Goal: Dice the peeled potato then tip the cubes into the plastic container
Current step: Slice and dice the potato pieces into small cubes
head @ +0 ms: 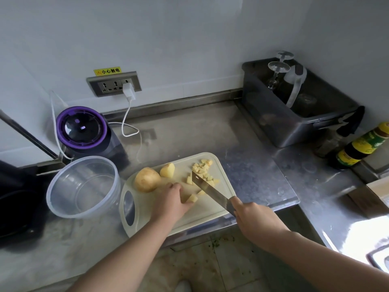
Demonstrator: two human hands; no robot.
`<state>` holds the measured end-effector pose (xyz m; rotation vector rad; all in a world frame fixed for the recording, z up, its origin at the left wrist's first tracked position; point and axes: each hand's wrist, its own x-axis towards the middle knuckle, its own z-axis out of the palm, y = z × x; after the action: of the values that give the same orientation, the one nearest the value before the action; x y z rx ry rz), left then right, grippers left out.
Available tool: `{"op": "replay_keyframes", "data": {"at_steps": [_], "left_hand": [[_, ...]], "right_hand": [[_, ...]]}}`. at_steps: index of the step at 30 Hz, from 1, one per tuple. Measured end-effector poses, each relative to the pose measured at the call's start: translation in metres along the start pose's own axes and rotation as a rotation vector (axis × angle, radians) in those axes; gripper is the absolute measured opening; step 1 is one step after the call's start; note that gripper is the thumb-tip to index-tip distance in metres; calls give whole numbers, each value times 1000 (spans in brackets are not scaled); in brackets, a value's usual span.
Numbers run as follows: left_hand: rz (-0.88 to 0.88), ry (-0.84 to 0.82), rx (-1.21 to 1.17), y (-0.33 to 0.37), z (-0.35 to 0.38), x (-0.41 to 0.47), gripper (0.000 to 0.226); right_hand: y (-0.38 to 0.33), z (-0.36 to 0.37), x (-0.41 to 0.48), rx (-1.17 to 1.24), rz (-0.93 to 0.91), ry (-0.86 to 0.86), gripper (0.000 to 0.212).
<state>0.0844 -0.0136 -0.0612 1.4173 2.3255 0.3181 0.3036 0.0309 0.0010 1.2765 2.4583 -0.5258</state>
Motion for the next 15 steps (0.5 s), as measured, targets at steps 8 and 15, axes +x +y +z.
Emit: {"op": "replay_keyframes", "data": {"at_steps": [8,15], "left_hand": [[-22,-62,-9,8,12,-3,22],[-46,-27,-21,11,13,-6,20]], "right_hand": [[-14,9,-1,-34,-28,-63,38],[-18,10,0,-36,-27,-49,40]]}}
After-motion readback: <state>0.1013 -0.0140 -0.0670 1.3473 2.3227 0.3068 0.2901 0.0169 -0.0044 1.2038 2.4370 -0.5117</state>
